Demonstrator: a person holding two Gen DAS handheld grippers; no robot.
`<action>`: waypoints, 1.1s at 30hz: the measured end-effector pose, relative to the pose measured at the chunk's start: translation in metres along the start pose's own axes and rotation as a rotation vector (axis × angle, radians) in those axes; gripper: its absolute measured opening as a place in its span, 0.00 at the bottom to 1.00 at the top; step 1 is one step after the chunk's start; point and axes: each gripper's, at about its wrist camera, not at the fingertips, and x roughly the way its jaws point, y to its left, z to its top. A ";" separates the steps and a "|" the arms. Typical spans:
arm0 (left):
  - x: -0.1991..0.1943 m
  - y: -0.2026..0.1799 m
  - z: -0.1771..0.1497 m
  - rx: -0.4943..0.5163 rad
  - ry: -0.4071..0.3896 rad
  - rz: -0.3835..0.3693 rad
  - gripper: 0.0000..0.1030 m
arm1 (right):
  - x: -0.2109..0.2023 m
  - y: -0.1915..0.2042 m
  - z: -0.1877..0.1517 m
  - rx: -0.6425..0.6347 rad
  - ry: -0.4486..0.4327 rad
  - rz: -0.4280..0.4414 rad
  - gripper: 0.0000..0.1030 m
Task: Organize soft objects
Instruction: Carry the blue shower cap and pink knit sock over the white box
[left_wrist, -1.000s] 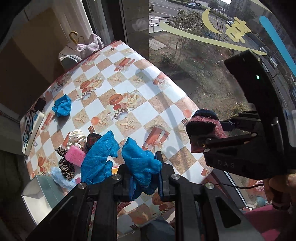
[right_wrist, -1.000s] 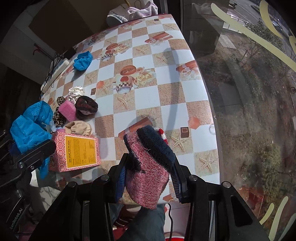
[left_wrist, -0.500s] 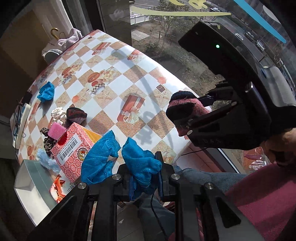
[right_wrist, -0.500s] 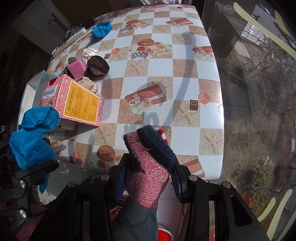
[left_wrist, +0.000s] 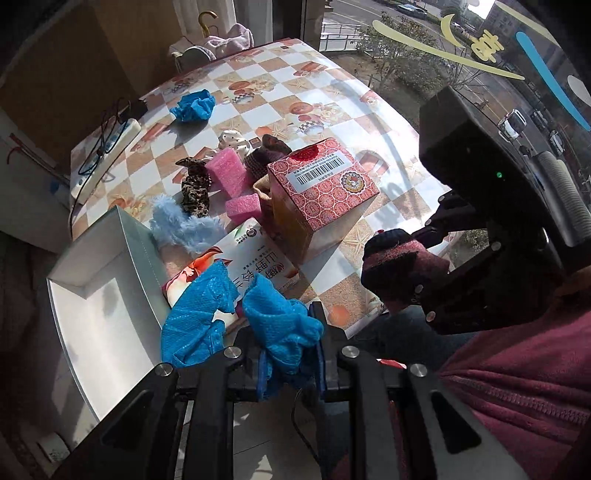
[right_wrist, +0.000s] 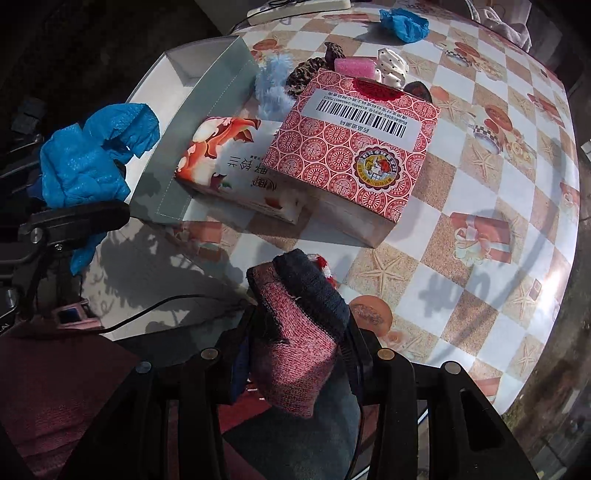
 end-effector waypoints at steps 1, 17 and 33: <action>-0.001 0.011 -0.005 -0.024 -0.001 0.005 0.21 | 0.002 0.009 0.006 -0.028 0.004 -0.001 0.43; -0.008 0.149 -0.080 -0.432 -0.026 0.164 0.21 | 0.003 0.134 0.106 -0.351 -0.022 -0.113 0.43; 0.016 0.209 -0.132 -0.673 -0.004 0.209 0.21 | 0.025 0.202 0.148 -0.485 0.001 -0.190 0.43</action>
